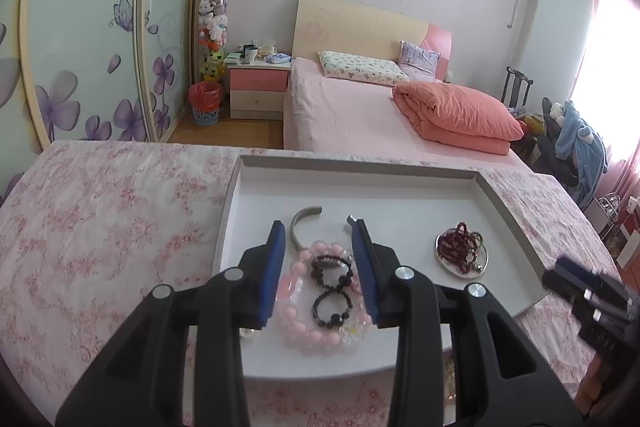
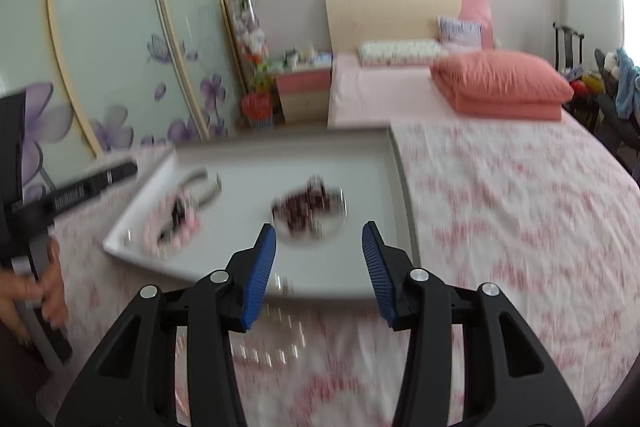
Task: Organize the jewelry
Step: 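Open both tools to drop the black bracelet and red strand into the tray, then grasp the white pearl bracelet with the right tool while the left tool grasps the pink pearl bracelet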
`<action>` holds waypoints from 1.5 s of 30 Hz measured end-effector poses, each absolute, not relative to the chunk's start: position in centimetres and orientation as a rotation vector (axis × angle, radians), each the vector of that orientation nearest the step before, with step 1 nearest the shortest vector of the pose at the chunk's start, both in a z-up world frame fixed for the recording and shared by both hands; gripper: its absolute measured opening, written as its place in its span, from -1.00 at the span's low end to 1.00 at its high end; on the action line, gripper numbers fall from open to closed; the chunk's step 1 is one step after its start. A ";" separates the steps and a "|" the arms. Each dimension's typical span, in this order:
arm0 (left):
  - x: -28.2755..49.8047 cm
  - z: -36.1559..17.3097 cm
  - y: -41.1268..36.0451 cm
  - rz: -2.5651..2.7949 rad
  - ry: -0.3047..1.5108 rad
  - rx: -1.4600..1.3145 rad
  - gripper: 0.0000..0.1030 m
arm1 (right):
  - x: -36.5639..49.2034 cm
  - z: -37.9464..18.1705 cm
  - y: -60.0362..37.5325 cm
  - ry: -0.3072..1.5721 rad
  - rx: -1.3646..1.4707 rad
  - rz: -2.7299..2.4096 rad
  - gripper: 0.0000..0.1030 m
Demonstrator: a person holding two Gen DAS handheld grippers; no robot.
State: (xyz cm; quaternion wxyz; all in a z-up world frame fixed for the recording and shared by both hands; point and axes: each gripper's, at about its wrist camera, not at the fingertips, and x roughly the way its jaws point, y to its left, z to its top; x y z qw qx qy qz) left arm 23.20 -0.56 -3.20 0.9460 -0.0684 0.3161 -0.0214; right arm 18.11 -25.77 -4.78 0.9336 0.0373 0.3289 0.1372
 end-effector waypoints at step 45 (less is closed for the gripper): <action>14.7 -7.6 -10.0 -0.378 0.848 0.090 -0.21 | 17.1 -9.0 -26.9 0.872 -0.026 0.106 -0.79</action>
